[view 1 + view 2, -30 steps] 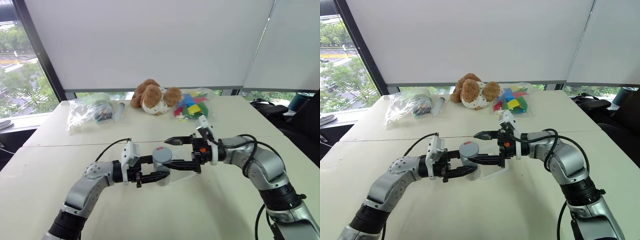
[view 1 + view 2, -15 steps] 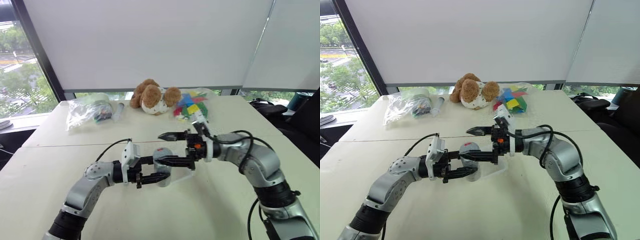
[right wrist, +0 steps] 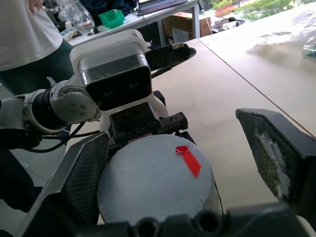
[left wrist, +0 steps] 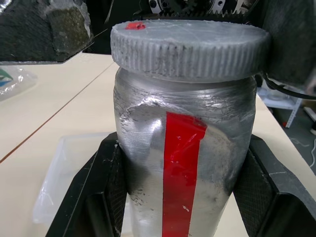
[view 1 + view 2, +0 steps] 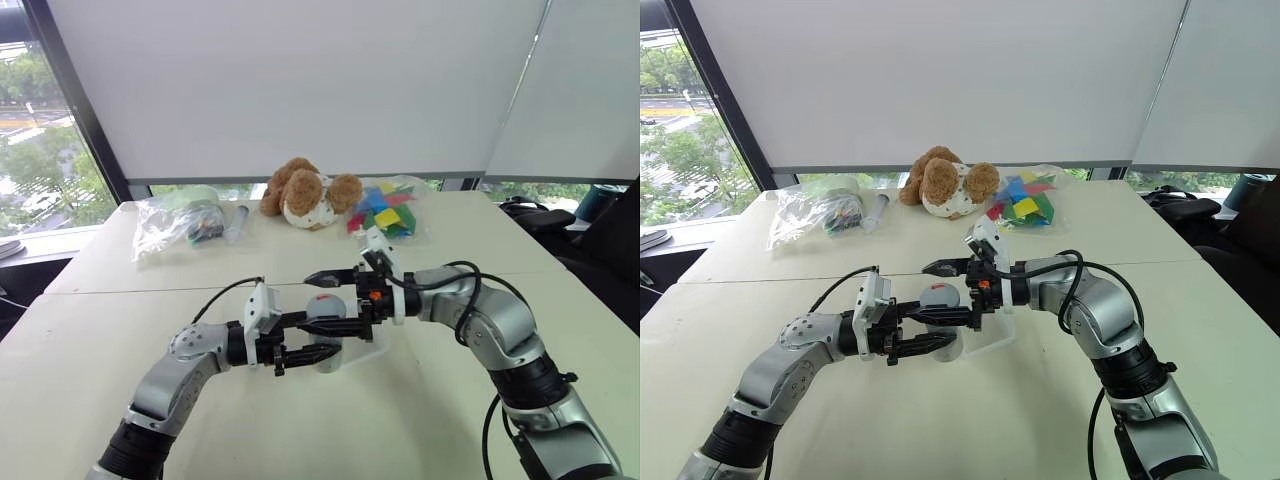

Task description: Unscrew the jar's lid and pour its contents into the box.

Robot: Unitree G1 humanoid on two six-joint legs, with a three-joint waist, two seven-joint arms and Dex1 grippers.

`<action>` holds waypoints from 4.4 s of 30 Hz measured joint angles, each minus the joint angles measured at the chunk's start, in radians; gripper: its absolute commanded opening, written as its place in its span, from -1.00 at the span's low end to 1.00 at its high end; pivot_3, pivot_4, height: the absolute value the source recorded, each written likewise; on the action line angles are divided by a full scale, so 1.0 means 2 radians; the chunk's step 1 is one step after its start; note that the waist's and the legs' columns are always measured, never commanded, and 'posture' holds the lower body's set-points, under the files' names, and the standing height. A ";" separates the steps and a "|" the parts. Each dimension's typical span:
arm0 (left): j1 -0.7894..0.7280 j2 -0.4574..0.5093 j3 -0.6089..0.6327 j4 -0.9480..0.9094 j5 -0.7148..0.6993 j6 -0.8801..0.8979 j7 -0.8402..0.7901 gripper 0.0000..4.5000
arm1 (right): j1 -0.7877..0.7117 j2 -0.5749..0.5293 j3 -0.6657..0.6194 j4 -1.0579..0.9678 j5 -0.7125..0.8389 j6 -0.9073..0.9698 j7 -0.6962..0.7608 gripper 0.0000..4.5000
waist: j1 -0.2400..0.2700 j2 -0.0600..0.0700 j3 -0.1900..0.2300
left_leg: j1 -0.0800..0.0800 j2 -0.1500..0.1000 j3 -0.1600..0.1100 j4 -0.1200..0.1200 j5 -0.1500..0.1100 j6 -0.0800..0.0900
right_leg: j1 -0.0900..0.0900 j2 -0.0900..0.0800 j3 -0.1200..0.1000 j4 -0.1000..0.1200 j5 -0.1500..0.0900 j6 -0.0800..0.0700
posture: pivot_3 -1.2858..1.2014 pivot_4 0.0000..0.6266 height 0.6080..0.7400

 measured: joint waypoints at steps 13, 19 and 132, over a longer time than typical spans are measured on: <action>0.005 0.000 -0.001 0.000 0.000 -0.001 0.000 0.00 | 0.021 -0.030 -0.010 0.003 0.001 -0.004 0.034 0.98 | 0.000 0.000 0.000 | 0.000 0.000 0.000 0.000 0.000 0.000 | 0.000 0.000 0.000 0.000 0.000 0.000 | 0.03 -0.52 1.00; 0.005 0.000 0.000 0.000 0.000 -0.001 0.001 0.00 | 0.034 -0.042 -0.024 0.004 0.002 -0.006 0.048 0.98 | 0.000 0.000 0.000 | 0.000 0.000 0.000 0.000 0.000 0.000 | 0.000 0.000 0.000 0.000 0.000 0.000 | 0.03 -0.52 1.00; -0.297 0.033 -0.258 0.390 0.826 -0.461 0.766 0.00 | 0.453 -0.098 -0.281 -0.075 -0.013 -0.306 -0.042 0.98 | 0.012 -0.004 0.002 | 0.001 0.000 0.009 0.000 0.000 0.000 | -0.001 0.001 0.010 -0.001 0.002 0.005 | 0.03 -0.52 1.00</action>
